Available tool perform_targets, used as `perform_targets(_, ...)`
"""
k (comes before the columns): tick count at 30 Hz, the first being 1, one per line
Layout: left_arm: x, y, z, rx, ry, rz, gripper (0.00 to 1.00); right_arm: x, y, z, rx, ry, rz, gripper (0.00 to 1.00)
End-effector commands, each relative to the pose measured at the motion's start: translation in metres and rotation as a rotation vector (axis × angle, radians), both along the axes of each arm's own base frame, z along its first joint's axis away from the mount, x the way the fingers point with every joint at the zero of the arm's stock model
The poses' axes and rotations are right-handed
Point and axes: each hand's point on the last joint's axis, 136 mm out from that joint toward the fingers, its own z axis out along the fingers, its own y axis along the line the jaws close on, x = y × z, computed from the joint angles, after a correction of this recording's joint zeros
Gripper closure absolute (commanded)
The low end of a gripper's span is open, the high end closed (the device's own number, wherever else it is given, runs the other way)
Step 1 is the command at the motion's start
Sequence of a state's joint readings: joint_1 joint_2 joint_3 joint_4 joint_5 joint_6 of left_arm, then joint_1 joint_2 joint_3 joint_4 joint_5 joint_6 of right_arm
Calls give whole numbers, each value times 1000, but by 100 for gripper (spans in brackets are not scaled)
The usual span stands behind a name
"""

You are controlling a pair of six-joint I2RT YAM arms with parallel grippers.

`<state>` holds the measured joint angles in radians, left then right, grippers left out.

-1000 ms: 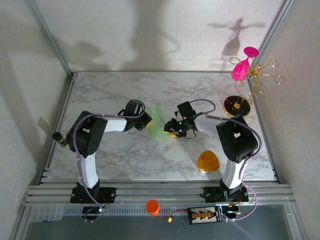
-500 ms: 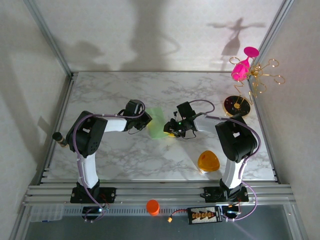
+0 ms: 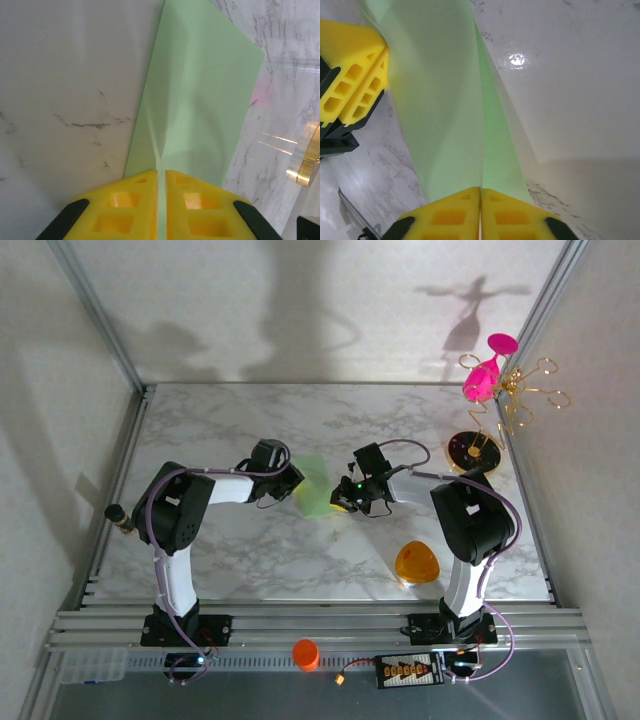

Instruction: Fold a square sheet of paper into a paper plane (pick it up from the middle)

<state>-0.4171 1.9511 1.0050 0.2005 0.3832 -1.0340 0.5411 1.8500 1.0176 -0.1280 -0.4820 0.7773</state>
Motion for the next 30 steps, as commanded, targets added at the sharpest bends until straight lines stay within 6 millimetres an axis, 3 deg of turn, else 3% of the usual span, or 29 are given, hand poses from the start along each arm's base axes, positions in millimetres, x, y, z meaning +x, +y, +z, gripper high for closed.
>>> perform_targets(1, -7, 3, -8, 48, 24, -52, 85, -3, -9, -11, -45, 24, -21, 96)
perform_targets(5, 8, -8, 37, 26, -116, -120, 79, -5, -15, -13, -73, 26, -19, 100)
perform_targets(8, 13, -6, 48, 42, -157, -132, 77, -7, -19, -12, -85, 21, -13, 100)
perform_targets(17, 20, -6, 15, 70, -93, -155, 79, -8, -16, -4, -66, 12, 10, 100)
perform_targets(22, 14, -4, -3, 93, -42, -165, 83, 1, -7, 9, -33, -43, 60, 100)
perform_targets(30, 9, -2, -13, 110, -21, -181, 84, 5, 12, 26, 77, -81, 131, 100)
